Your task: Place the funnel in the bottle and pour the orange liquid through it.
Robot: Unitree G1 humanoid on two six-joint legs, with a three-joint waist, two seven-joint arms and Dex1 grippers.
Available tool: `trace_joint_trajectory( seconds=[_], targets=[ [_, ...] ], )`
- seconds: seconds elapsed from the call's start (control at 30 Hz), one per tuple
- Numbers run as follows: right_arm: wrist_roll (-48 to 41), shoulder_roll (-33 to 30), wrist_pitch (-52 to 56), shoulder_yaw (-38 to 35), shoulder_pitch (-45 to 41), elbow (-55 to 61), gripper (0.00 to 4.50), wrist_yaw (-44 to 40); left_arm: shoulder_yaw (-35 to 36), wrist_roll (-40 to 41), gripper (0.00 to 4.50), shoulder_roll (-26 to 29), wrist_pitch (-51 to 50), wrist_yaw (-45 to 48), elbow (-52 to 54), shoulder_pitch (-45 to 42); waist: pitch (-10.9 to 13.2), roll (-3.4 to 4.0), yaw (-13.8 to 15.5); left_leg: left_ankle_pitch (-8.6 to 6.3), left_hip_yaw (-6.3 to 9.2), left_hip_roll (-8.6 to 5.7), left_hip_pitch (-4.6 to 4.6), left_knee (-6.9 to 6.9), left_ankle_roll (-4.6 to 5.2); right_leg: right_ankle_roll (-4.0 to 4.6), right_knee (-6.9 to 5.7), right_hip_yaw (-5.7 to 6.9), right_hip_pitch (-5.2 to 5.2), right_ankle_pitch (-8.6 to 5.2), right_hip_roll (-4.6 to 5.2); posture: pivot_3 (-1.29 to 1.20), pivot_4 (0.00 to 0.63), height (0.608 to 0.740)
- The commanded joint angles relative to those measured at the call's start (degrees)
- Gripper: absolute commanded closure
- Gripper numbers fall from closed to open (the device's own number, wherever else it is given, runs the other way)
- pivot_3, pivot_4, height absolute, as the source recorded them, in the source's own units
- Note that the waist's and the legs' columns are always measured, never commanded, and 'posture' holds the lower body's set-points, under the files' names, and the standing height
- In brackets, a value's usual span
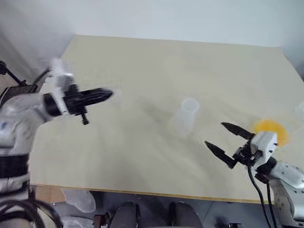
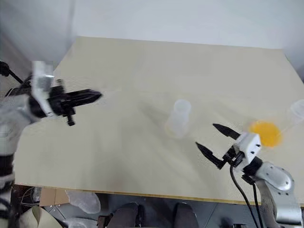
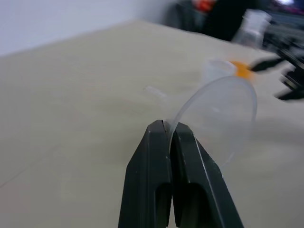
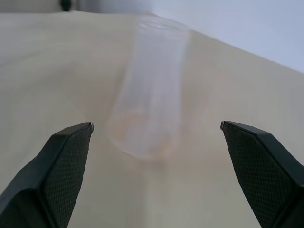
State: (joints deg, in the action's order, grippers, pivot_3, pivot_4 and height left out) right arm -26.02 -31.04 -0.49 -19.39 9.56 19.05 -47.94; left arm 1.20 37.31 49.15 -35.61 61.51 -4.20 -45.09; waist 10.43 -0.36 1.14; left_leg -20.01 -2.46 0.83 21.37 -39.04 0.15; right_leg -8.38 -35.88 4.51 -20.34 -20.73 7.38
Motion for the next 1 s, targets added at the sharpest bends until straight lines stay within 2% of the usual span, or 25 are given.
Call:
trace_joint_trajectory(
  seconds=[0.03,0.23,0.37,0.7,1.0],
  targets=[
    [0.80,1.29,-3.80,-4.67,3.45,1.71,0.00,2.74,-6.70,-3.20,4.47,-3.96,-1.96,8.85,-8.37,-14.54,0.00,0.00,0.01,0.00,-0.05,0.01,0.01,0.00,0.00,0.00,-0.04,-0.01,-0.02,0.00,0.00,0.00,0.150,0.740],
    [1.56,3.85,-6.27,-6.95,7.38,3.06,0.00,5.90,-15.47,-6.88,4.47,-8.85,-6.04,18.02,-14.90,-28.19,0.03,-0.05,0.19,0.01,-0.32,0.04,0.14,-0.06,-0.01,-0.01,-0.07,-0.01,-0.14,-0.01,-0.03,0.00,0.150,0.740],
    [2.35,5.92,-7.83,-7.05,9.38,3.95,0.00,7.83,-20.57,-11.56,4.47,-14.84,-7.33,19.90,-23.58,-37.15,0.04,-0.02,-0.48,0.02,-0.42,0.05,0.09,-0.04,0.01,-0.03,-0.08,-0.13,-0.17,-0.02,0.02,0.00,0.150,0.740],
    [3.57,9.86,-9.27,-5.60,12.97,7.89,0.00,11.71,-26.69,-21.17,4.47,-24.12,-3.46,23.92,-40.25,-46.13,0.09,-0.06,-0.01,0.12,-0.49,0.04,0.10,-0.03,0.03,-0.03,-0.10,-0.26,-0.25,-0.02,0.01,0.00,0.150,0.740],
    [5.11,12.88,-9.65,-2.72,14.89,11.15,0.00,14.98,-26.65,-28.53,4.47,-29.61,3.06,24.41,-52.52,-50.09,0.13,-0.07,0.15,0.12,-0.49,0.03,0.16,-0.05,0.04,-0.03,-0.10,-0.25,-0.30,-0.02,0.03,0.00,0.150,0.740]
  ],
)
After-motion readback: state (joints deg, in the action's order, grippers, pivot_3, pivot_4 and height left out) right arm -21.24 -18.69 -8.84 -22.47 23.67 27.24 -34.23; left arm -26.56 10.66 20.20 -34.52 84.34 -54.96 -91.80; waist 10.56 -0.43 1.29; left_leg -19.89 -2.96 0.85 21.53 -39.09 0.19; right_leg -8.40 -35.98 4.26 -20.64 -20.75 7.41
